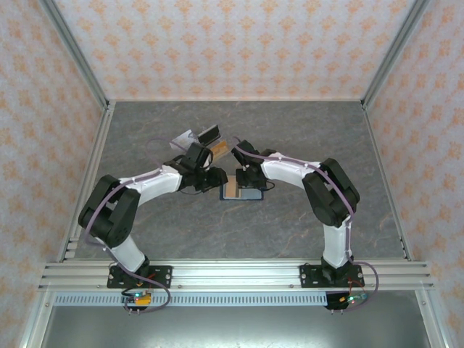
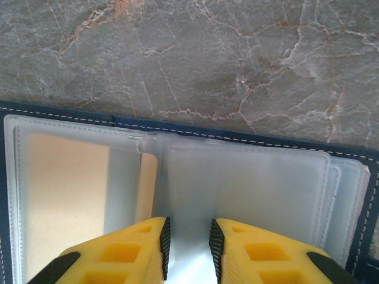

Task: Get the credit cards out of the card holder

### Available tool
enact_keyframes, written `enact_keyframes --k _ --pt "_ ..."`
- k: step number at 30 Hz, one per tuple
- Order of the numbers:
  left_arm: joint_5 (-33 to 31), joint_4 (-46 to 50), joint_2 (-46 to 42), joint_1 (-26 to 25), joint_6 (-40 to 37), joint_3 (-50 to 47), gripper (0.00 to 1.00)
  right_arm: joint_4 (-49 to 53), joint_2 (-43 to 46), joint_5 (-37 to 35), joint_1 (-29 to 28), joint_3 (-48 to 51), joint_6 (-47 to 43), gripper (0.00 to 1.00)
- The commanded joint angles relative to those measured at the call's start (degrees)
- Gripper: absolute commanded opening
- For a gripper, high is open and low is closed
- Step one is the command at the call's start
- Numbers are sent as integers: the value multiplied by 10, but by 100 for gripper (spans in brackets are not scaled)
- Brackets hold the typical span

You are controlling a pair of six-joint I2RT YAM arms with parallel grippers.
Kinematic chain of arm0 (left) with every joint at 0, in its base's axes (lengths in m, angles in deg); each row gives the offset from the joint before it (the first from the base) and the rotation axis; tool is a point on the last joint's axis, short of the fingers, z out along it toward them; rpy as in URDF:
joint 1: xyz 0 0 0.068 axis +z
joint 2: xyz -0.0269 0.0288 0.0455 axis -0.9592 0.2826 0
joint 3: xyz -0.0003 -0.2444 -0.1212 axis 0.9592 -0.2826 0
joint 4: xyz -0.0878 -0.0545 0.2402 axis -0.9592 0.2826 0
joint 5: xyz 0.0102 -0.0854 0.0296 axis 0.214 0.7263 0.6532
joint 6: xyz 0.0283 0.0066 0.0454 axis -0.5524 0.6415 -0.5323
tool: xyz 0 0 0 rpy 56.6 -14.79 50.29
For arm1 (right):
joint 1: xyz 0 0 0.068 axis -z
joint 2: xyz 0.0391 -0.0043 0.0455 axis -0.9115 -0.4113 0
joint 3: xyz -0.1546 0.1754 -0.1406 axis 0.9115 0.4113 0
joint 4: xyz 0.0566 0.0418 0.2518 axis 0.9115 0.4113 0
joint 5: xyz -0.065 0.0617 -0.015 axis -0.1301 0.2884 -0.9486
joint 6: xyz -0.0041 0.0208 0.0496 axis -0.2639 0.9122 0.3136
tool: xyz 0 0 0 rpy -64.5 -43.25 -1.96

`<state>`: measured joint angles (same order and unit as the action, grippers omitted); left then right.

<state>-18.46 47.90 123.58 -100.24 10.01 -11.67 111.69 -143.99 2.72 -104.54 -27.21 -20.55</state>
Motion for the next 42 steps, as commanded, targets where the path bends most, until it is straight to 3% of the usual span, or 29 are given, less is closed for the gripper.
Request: enact_keyframes --k 1,5,13,20,30,42 --pt "-16 34 17 -2 -15 39 44 4 -35 -33 4 22 -7 29" --pt "-3 30 36 -2 -15 51 40 -4 -20 -37 4 31 -3 30" --pt "-40 31 31 -2 0 46 37 -12 62 -11 3 29 -13 43" --pt "-27 -1 34 -2 27 31 37 0 29 10 3 11 -25 50" --pt "11 -10 51 -3 24 39 37 35 -22 -19 -2 -15 -32 50" --pt "25 -7 77 -13 23 58 32 63 -51 -69 -2 -27 -32 39"
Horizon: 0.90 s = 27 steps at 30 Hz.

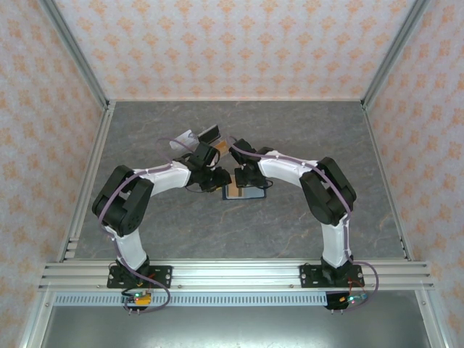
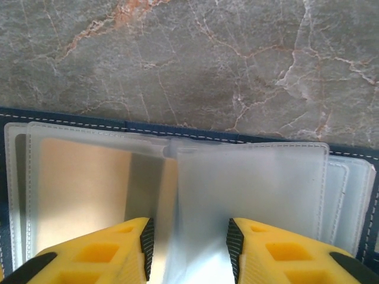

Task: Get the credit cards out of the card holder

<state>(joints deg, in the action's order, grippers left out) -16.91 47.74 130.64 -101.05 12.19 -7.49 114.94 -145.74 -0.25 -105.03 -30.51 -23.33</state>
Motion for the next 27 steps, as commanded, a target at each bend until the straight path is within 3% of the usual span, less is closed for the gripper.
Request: enact_keyframes --k 1,9,19,27 --pt "11 -6 7 -5 2 17 31 30 -33 -39 3 7 -4 39" --pt "17 -15 16 -8 5 20 22 24 -33 -31 2 11 -3 36" --pt "18 -16 35 -9 7 23 24 20 -32 -27 2 14 -1 36" --pt "39 -30 37 -9 7 24 19 19 -33 -23 3 15 -1 36"
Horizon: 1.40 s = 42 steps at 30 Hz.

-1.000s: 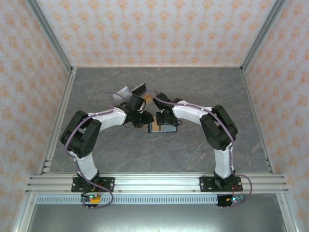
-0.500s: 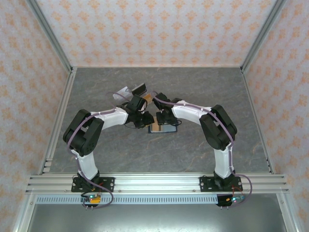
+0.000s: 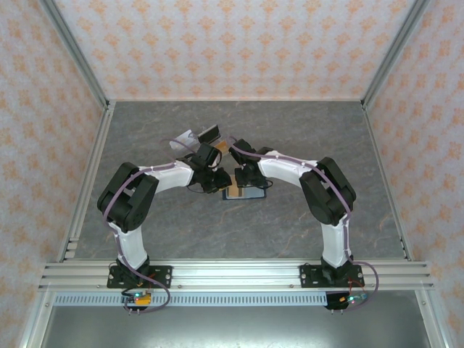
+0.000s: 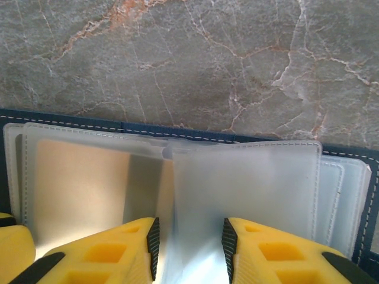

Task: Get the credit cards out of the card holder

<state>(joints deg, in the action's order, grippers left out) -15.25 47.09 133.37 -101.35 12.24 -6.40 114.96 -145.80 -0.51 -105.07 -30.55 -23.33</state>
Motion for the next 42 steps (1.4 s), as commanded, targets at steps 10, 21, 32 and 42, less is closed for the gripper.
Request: enact_keyframes --k 10,21,32,42 --pt "29 -13 12 -7 -7 24 18 17 -32 -17 3 15 0 35" --pt "-20 34 11 -7 -11 31 26 16 -32 -17 3 17 1 32" --pt "34 -14 30 -10 12 33 26 14 -32 -12 3 17 4 32" --pt "8 0 4 -9 -22 31 4 6 23 2 7 32 13 33"
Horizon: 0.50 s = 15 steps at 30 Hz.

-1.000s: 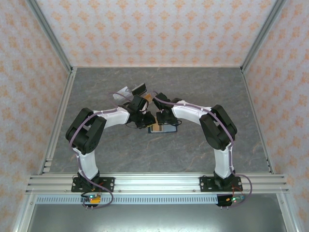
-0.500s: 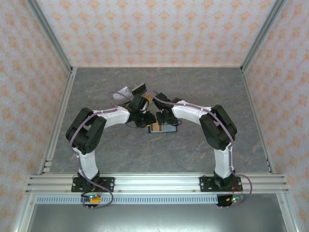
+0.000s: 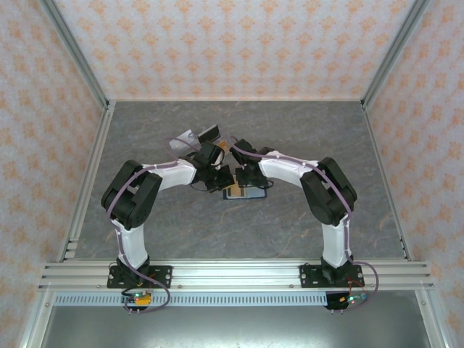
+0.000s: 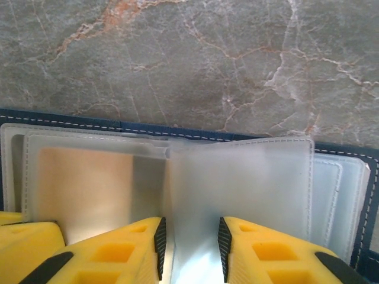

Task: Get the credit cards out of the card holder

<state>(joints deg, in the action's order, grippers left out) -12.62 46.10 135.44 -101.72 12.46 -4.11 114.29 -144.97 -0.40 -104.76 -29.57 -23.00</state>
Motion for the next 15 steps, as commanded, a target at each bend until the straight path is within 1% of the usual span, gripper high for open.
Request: enact_keyframes --k 1,3,6,8,10,12,15 --pt "-26 20 -23 -6 -35 10 3 6 30 12 6 28 10 35" --pt "-42 46 -37 -5 -54 12 0 -13 60 26 8 41 19 41" --pt "-51 68 -53 -5 -73 13 0 -38 106 40 8 58 30 47" --pt "-47 70 -58 -5 -75 13 0 -52 131 37 8 67 40 48" --pt "-26 57 -54 -4 -68 14 0 -67 159 24 10 83 55 50" --pt "6 23 -50 -6 -50 10 8 -79 182 6 14 97 68 51" --pt "56 -60 -49 -9 -5 -3 27 -88 215 -20 24 119 90 51"
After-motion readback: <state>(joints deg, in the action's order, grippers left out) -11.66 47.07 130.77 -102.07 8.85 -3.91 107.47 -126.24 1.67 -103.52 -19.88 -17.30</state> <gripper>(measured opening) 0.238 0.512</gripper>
